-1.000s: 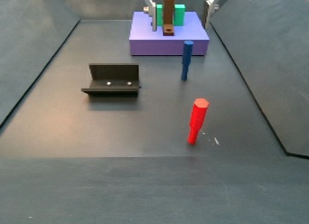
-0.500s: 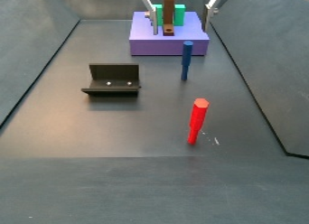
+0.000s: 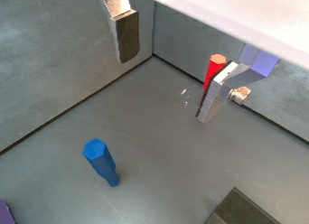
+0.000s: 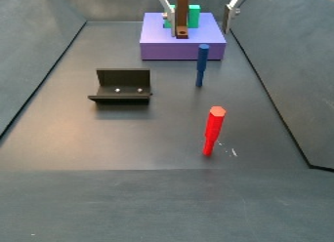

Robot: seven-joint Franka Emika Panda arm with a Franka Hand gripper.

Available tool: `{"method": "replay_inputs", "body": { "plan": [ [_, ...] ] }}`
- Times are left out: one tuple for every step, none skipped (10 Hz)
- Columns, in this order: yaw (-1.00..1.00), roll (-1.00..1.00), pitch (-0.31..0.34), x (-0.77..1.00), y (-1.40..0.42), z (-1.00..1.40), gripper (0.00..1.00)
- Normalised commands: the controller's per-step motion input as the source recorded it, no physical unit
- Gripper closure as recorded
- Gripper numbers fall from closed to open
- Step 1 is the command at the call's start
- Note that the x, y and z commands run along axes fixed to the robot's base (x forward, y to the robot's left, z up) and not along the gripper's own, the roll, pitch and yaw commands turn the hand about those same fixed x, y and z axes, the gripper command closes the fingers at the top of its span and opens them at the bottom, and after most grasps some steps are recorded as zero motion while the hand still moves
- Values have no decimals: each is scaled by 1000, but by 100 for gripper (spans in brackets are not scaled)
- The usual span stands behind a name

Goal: Pick up the blue object. Move up. Move to above the board. Insert the blue object.
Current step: Pick up the blue object.

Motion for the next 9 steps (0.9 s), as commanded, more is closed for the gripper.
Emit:
{"method": "replay_inputs", "body": {
  "plan": [
    [43, 9, -9, 0, -443, 0, 0],
    [66, 0, 0, 0, -451, -9, 0],
    [34, 0, -19, 0, -391, -251, 0],
    [0, 37, -59, 0, -311, -354, 0],
    [31, 0, -81, 0, -234, -374, 0],
    [71, 0, -54, 0, -211, -286, 0],
    [80, 0, -54, 0, -200, -254, 0],
    [80, 0, -43, 0, -217, -183, 0],
    [71, 0, 0, 0, -240, -146, 0]
  ]
}}
